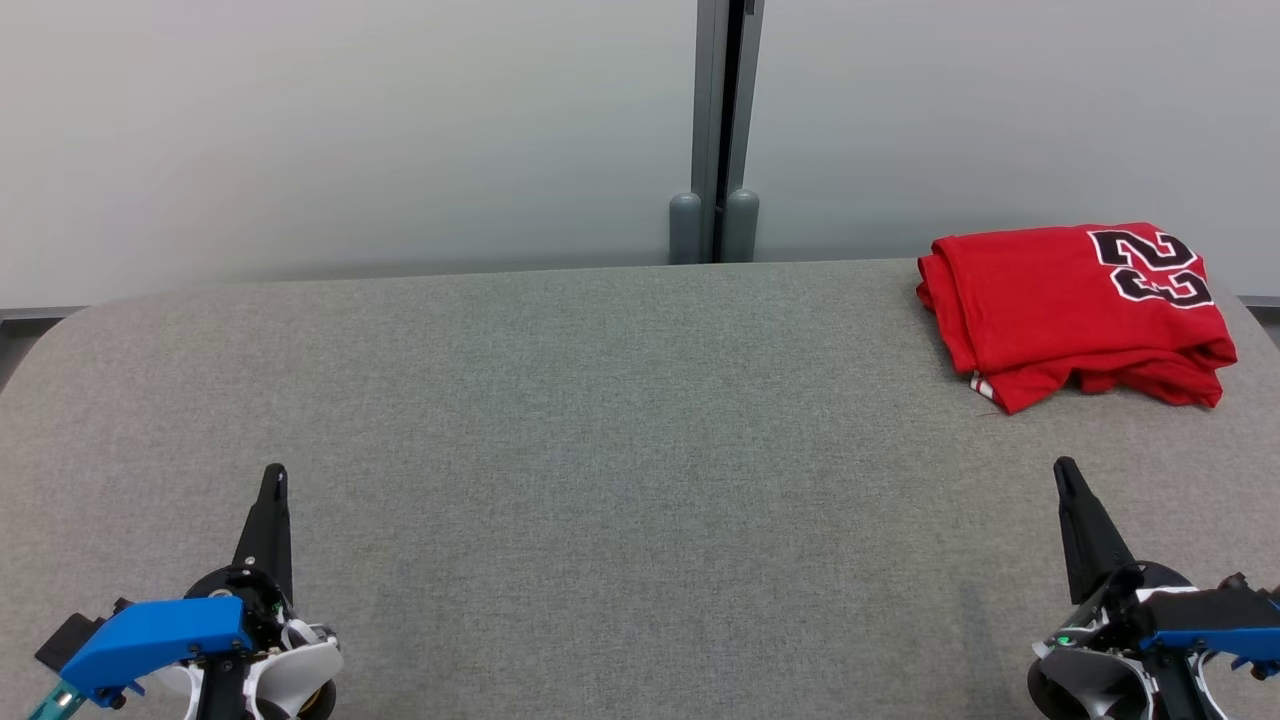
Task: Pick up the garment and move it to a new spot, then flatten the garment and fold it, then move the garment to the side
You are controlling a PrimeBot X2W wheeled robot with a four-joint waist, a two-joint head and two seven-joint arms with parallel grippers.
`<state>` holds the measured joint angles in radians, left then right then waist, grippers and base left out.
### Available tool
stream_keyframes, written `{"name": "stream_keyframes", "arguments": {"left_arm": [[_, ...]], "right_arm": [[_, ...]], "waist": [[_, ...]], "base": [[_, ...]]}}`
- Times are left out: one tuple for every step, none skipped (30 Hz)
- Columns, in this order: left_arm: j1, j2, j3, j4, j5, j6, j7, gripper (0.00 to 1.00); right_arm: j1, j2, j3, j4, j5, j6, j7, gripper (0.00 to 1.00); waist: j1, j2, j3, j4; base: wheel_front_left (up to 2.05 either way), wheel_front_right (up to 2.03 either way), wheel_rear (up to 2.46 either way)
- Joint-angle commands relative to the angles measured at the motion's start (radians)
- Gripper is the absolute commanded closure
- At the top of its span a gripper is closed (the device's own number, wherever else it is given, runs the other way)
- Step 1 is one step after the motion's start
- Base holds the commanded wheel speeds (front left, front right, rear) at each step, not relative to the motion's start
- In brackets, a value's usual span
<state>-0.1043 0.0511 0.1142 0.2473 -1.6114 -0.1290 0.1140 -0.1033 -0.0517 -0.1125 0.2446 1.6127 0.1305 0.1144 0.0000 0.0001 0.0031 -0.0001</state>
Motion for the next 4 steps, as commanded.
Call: {"name": "stream_keyframes", "arguments": {"left_arm": [[-0.010, -0.002, 0.001, -0.004, -0.003, -0.004, 0.004, 1.00], [-0.010, -0.002, 0.001, -0.004, -0.003, -0.004, 0.004, 1.00], [-0.010, -0.002, 0.001, -0.004, -0.003, -0.004, 0.004, 1.00], [-0.010, -0.002, 0.001, -0.004, -0.003, -0.004, 0.004, 1.00]], "right_arm": [[-0.011, 0.001, -0.004, 0.001, 0.000, 0.000, 0.002, 1.00], [-0.011, 0.001, -0.004, 0.001, 0.000, 0.000, 0.002, 1.00], [-0.011, 0.001, -0.004, 0.001, 0.000, 0.000, 0.002, 1.00], [-0.011, 0.001, -0.004, 0.001, 0.000, 0.000, 0.002, 1.00]], "waist": [[0.0000, -0.0001, 0.000, 0.000], [0.0000, -0.0001, 0.000, 0.000], [0.0000, -0.0001, 0.000, 0.000], [0.0000, -0.0001, 0.000, 0.000]], "base": [[0.00, 0.00, 0.00], [0.00, 0.00, 0.00], [0.00, 0.00, 0.00], [0.00, 0.00, 0.00]]}}
